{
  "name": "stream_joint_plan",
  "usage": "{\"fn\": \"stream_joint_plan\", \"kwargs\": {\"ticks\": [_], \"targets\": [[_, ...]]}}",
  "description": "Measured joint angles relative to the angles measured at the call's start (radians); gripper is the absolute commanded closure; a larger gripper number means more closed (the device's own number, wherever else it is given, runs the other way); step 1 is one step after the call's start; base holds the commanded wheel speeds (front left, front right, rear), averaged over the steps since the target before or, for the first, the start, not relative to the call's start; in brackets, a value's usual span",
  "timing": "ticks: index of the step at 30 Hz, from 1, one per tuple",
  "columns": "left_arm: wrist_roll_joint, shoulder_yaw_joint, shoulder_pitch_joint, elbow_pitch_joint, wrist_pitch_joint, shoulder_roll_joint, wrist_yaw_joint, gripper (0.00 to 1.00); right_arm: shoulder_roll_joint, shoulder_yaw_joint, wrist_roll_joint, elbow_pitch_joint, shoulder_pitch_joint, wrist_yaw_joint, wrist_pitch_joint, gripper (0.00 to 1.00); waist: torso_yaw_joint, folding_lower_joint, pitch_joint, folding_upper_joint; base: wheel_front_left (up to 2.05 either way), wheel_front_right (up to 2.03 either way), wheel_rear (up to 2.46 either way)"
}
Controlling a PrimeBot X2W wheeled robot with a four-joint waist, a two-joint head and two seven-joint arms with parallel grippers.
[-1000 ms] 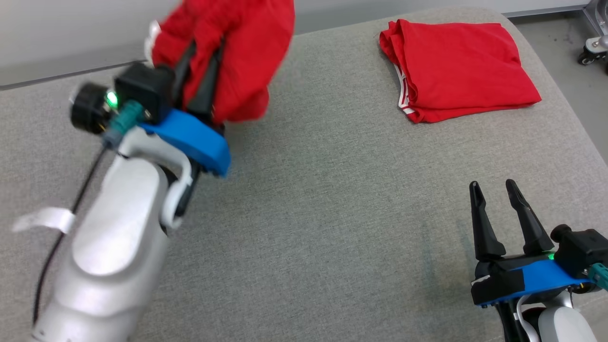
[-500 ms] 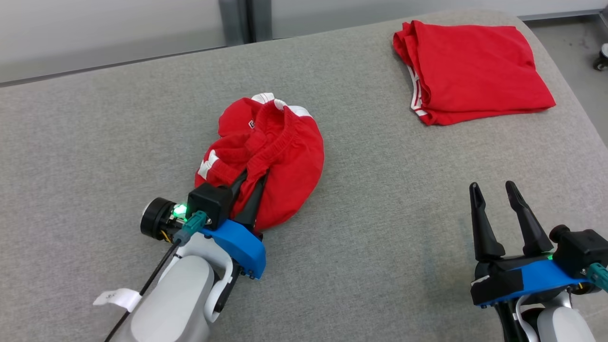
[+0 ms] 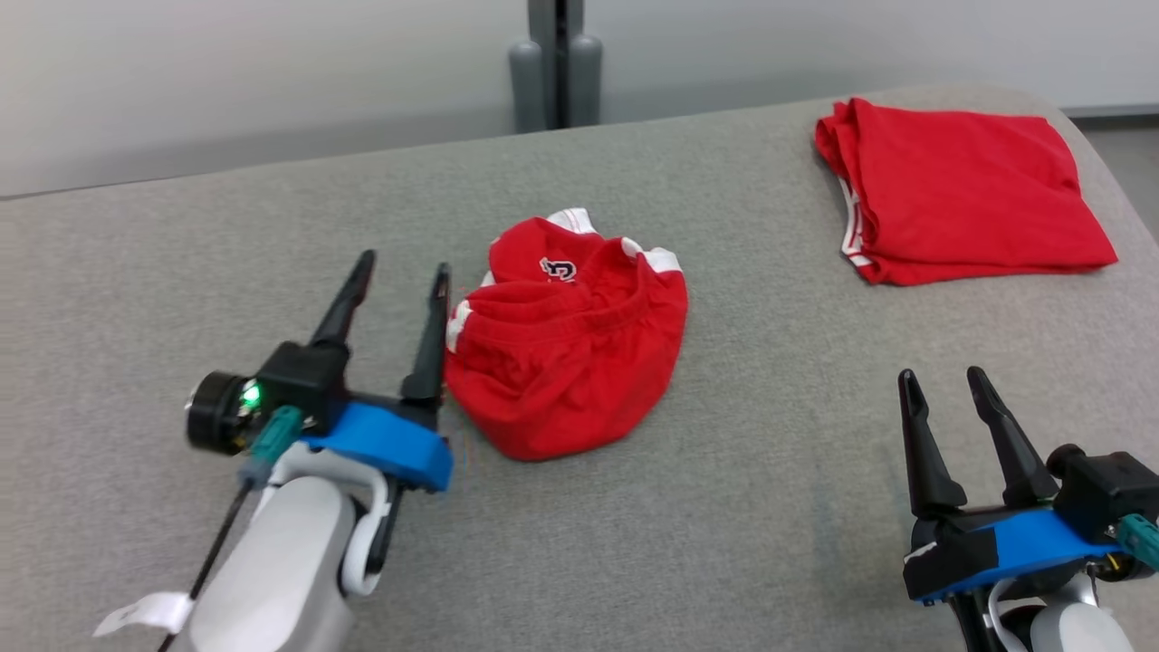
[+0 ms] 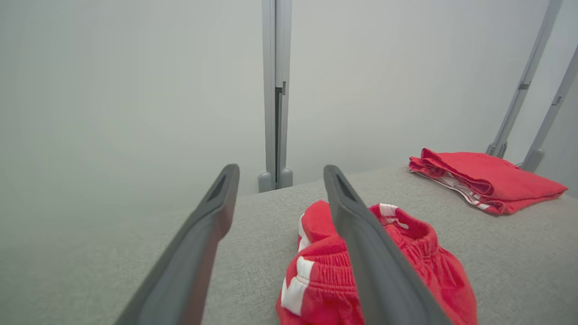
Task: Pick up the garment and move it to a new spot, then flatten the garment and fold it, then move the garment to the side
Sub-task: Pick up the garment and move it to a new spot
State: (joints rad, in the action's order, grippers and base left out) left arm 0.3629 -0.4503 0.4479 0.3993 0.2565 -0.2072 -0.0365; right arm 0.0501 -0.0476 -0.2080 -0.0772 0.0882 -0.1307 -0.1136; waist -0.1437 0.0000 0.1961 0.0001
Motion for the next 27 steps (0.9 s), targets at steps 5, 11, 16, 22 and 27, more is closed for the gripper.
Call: {"fn": "stream_joint_plan", "kwargs": {"ticks": [5,11,16,22,27], "targets": [[0.015,0.062,-0.062,-0.049,0.004,-0.032,-0.035,0.00,0.000,-0.008,0.008,0.007,-0.016,0.000,0.015,0.00,0.041,0.0000,-0.035,0.0000,0.00,0.00,0.00],[0.024,0.126,-0.151,-0.109,0.005,-0.056,-0.067,0.00,0.000,-0.018,0.020,0.019,-0.037,0.000,0.030,0.00,0.089,0.0000,-0.073,-0.0001,0.00,0.00,0.00],[0.027,0.163,-0.231,-0.140,0.005,-0.072,-0.079,0.00,0.000,-0.020,0.023,0.028,-0.058,0.000,0.042,0.00,0.117,0.0000,-0.099,0.0000,0.00,0.00,0.00],[0.034,0.189,-0.315,-0.159,0.005,-0.076,-0.089,0.00,0.000,-0.023,0.024,0.035,-0.082,0.000,0.052,0.00,0.133,-0.0001,-0.128,0.0000,0.00,0.00,0.00],[0.035,0.202,-0.361,-0.173,0.005,-0.073,-0.091,0.00,0.000,-0.025,0.026,0.041,-0.098,0.000,0.060,0.00,0.140,0.0000,-0.144,0.0000,0.00,0.00,0.00]]}}
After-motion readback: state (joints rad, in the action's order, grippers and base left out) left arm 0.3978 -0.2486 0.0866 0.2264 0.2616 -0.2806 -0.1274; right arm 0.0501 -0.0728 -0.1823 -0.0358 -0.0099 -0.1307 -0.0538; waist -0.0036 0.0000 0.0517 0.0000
